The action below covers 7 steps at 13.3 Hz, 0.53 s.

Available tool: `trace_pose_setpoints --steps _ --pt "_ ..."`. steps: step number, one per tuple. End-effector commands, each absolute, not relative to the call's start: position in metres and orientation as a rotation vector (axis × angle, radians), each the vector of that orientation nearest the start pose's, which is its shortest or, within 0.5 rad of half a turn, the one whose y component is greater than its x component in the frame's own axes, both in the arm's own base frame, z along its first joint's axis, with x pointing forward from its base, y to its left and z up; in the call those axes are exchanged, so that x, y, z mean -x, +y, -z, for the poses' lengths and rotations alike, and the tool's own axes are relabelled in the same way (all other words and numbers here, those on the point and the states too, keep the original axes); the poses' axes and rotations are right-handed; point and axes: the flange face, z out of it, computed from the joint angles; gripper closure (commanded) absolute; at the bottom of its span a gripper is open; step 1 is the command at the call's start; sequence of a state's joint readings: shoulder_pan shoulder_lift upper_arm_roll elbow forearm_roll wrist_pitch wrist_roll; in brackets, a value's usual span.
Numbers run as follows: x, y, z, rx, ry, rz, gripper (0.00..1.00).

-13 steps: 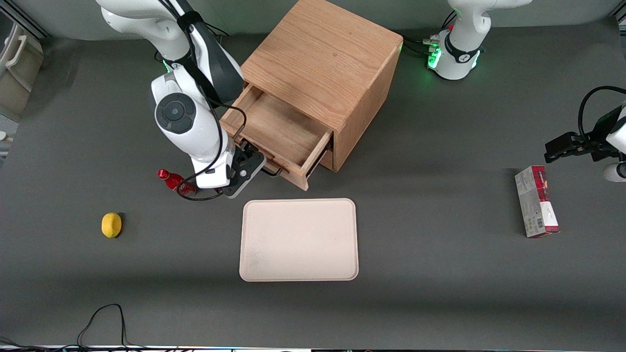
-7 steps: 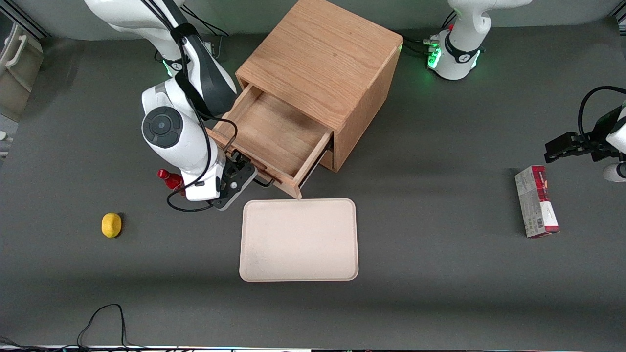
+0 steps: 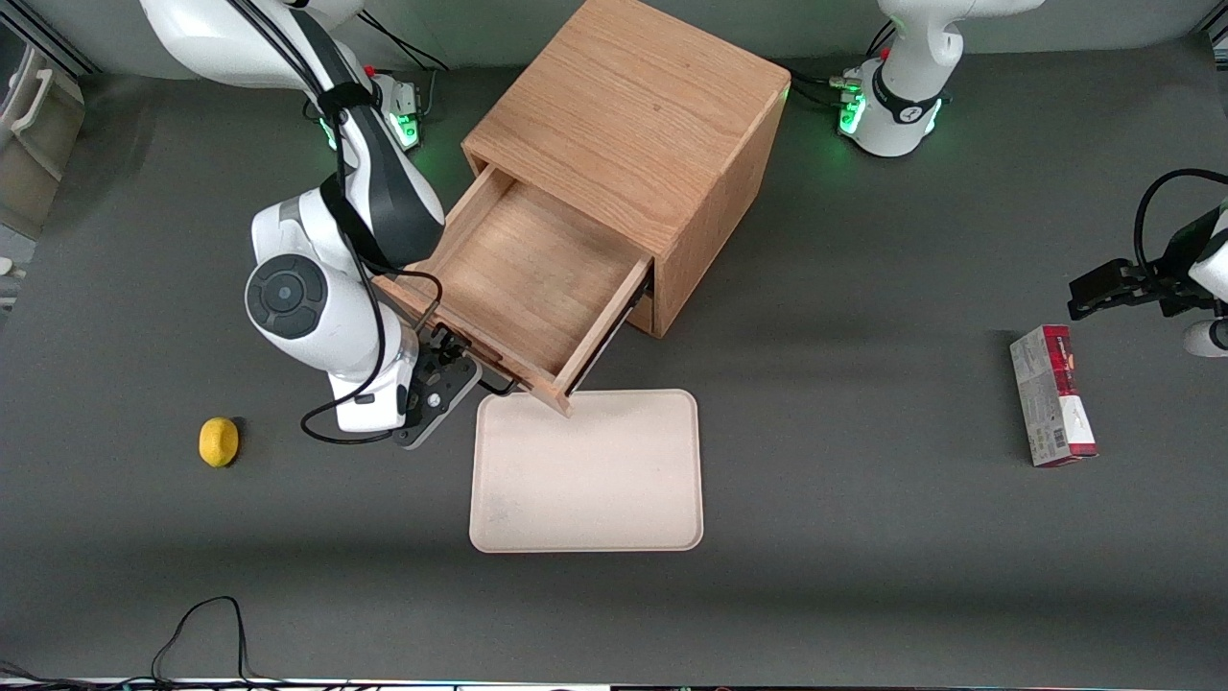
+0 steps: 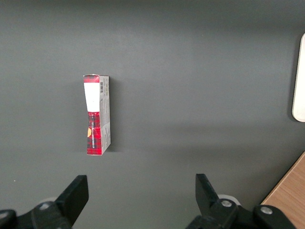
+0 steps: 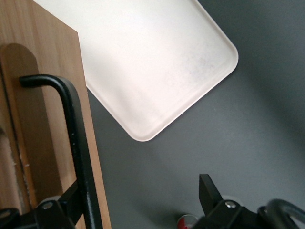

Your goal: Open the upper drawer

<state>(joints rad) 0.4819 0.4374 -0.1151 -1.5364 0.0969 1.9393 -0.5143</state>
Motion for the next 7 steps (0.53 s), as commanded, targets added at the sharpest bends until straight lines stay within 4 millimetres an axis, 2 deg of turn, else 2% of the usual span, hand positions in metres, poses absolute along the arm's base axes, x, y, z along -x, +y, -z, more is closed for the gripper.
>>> trace_pose_setpoints --steps 1,2,7 --pt "-0.646 0.249 -0.403 2.807 -1.318 -0.045 0.0" --pt "-0.65 0.24 -0.401 2.815 -1.301 -0.047 0.0" --pt "-0.655 0.238 -0.402 2.809 -1.315 -0.035 0.0"
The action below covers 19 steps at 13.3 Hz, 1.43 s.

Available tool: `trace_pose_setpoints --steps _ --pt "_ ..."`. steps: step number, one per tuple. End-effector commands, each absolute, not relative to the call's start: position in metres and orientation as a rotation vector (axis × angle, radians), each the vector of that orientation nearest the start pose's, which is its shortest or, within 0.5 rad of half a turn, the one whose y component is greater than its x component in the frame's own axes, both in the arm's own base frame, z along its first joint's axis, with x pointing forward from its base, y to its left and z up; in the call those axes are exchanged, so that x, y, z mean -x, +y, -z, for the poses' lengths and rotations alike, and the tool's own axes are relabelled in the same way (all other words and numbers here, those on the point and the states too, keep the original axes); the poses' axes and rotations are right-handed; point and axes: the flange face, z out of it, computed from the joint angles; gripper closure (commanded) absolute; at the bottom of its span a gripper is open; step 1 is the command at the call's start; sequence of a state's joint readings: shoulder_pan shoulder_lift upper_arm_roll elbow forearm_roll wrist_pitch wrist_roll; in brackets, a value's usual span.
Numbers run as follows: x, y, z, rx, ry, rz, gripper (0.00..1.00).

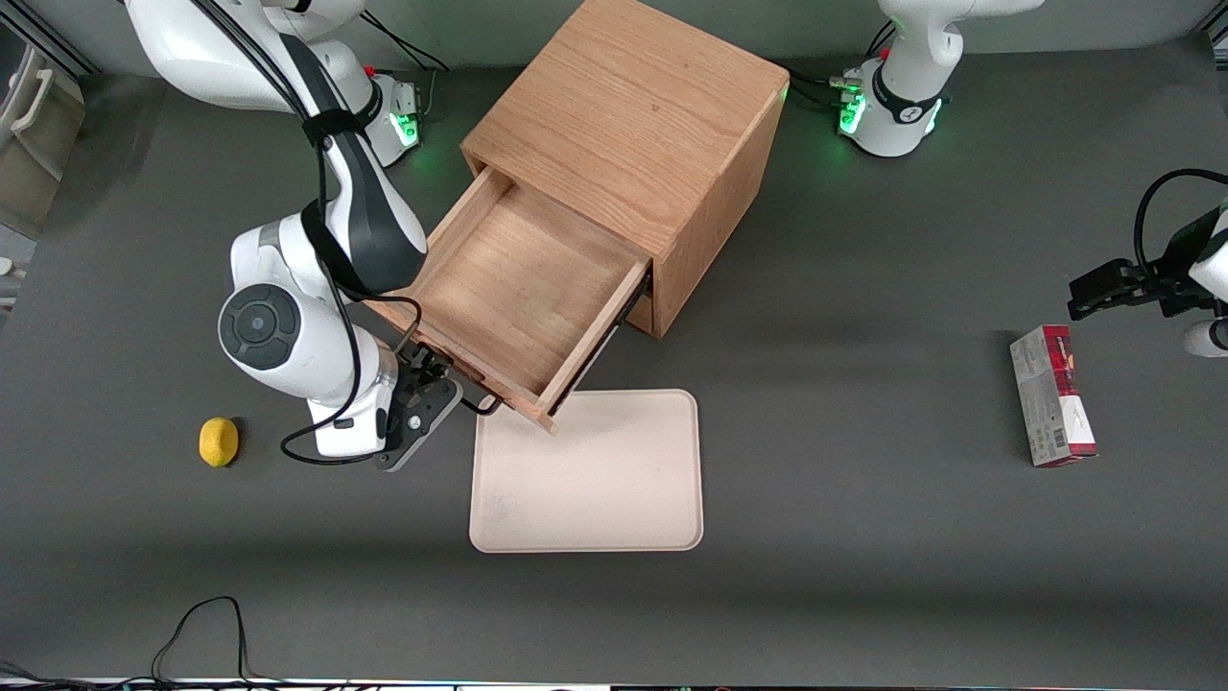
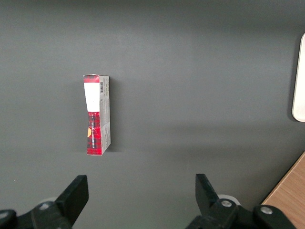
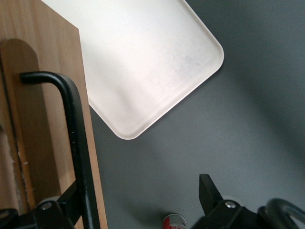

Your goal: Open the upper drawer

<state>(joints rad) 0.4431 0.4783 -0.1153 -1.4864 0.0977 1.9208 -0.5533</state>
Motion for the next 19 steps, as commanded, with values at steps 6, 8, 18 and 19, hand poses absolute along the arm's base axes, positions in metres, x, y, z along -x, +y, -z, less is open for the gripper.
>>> trace_pose_setpoints --steps 6,8,18,19 --pt "-0.653 0.246 -0.452 2.793 -1.32 -0.062 0.0" --pt "-0.651 0.248 -0.472 2.788 -1.327 -0.055 0.0" --pt "-0.632 0.169 -0.594 3.062 -0.624 0.028 0.0" --pt "-0.629 0.155 -0.599 3.092 -0.49 -0.001 0.0"
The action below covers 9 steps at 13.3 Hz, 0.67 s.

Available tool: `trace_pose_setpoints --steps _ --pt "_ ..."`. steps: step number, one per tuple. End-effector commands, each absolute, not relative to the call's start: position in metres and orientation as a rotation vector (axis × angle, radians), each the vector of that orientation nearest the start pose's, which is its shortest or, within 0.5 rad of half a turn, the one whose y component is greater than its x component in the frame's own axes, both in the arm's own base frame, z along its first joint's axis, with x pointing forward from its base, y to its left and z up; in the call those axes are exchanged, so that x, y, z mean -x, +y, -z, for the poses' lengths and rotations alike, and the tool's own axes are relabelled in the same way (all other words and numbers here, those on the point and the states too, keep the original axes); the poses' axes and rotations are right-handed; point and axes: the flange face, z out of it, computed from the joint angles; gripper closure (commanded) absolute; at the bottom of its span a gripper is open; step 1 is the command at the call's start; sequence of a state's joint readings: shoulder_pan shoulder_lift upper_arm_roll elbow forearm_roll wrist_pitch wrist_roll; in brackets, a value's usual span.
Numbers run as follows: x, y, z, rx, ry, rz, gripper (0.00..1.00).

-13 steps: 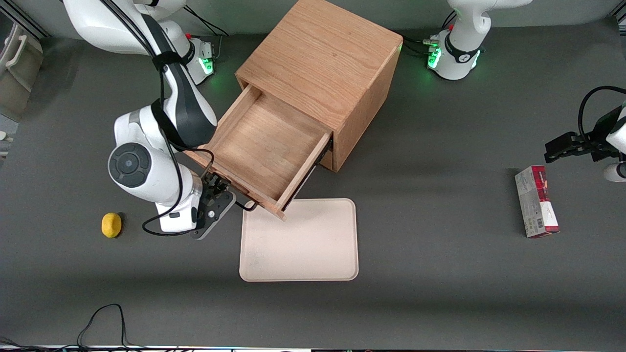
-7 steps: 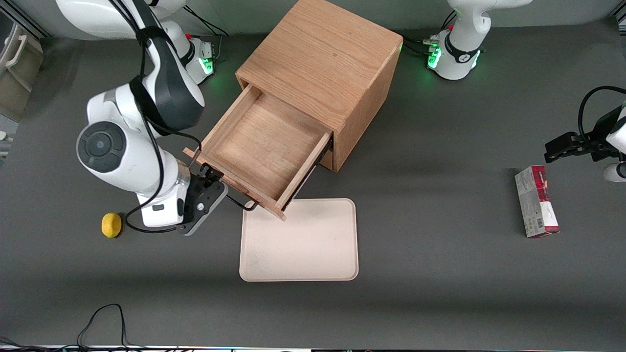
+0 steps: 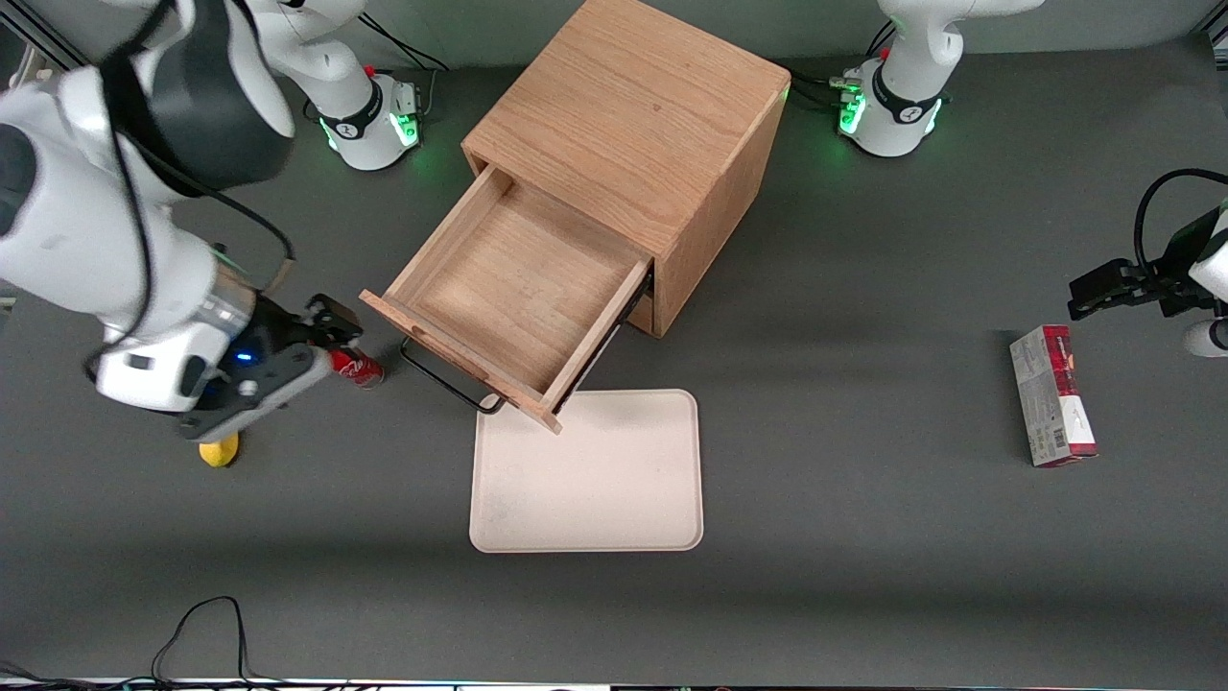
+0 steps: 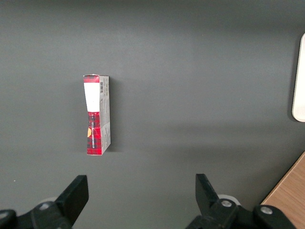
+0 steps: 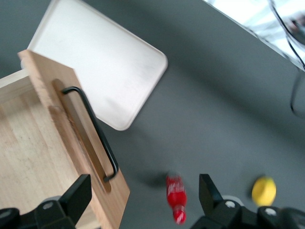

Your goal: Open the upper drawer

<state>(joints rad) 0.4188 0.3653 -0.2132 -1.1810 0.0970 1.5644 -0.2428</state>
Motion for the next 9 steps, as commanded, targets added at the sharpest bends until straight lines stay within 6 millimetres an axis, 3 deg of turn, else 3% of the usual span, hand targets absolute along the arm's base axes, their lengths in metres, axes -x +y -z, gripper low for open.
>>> trace_pose_setpoints --steps 1,3,6,9 --pt "-0.625 0.146 -0.601 3.112 -0.38 -0.04 0.0" --pt "-0.62 0.137 -0.608 3.132 -0.218 -0.056 0.0" --pt "-0.615 0.111 -0.611 3.135 -0.118 -0.051 0.0" --pt "-0.612 0.059 -0.616 3.108 -0.017 0.029 0.0"
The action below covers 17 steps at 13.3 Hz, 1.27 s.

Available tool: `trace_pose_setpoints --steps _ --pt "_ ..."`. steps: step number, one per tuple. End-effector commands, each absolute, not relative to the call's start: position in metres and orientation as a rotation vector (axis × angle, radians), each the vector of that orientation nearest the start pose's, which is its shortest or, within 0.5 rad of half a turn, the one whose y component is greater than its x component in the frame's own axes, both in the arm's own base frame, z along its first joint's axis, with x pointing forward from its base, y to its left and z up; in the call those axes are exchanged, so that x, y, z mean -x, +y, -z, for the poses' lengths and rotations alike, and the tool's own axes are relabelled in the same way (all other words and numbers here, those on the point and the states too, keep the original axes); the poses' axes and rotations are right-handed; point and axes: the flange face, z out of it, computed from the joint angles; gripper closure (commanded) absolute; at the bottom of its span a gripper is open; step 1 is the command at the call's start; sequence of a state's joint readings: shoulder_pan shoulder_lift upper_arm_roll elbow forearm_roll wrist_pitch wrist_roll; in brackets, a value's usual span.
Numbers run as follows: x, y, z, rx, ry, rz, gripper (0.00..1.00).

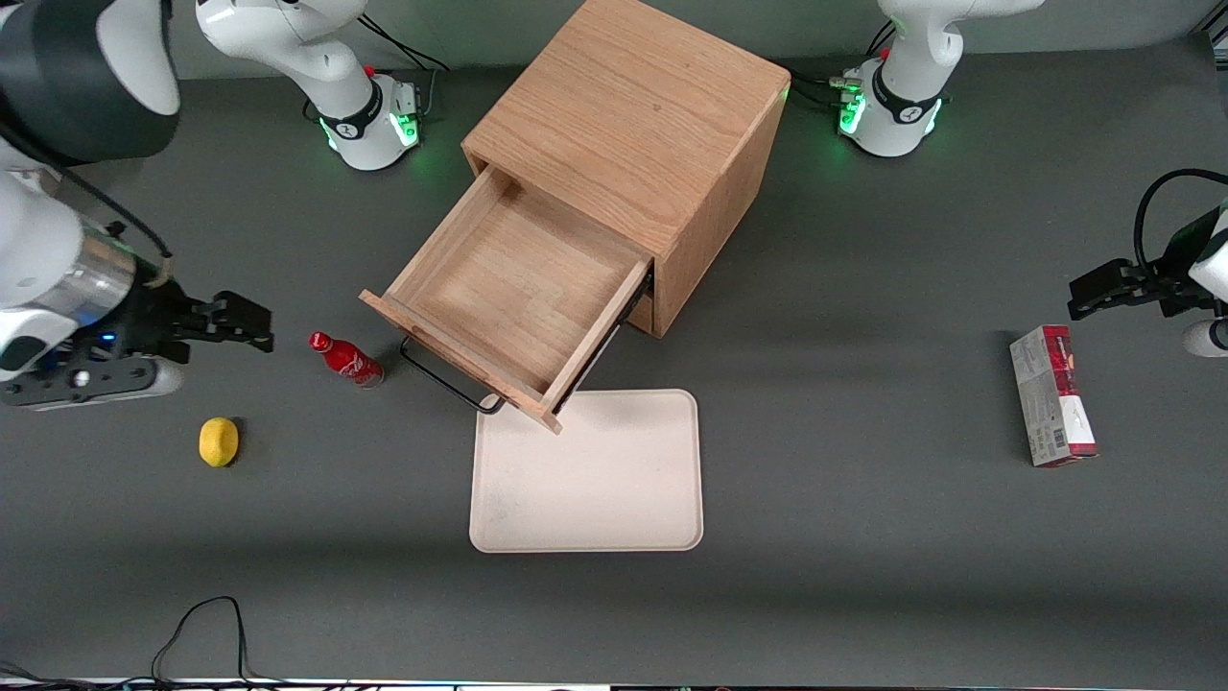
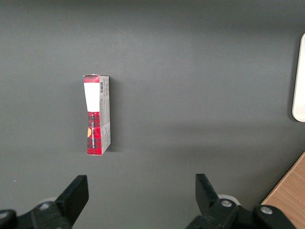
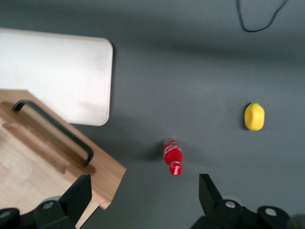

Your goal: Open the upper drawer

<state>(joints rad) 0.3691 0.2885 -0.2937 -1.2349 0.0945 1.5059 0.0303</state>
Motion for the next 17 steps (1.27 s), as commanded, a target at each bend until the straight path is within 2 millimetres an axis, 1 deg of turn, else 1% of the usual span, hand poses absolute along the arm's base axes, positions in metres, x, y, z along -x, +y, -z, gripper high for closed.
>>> trace_pose_setpoints --steps 1,3,4,5,8,13,17 --pt "-0.608 0.046 -0.619 3.097 0.008 0.047 0.0" --pt "-0.597 0.027 -0.622 3.113 0.035 0.061 0.0" --pt "-0.592 0.022 -0.623 3.127 0.037 0.078 0.0" --pt "-0.586 0.012 -0.624 3.122 0.062 0.089 0.0" --pt "-0.572 -0.015 -0.622 3.115 0.123 0.108 0.0" --pt "-0.573 -0.027 -0.619 3.136 0.147 0.082 0.0" --pt "-0.573 -0.025 -0.618 3.138 0.144 0.053 0.0"
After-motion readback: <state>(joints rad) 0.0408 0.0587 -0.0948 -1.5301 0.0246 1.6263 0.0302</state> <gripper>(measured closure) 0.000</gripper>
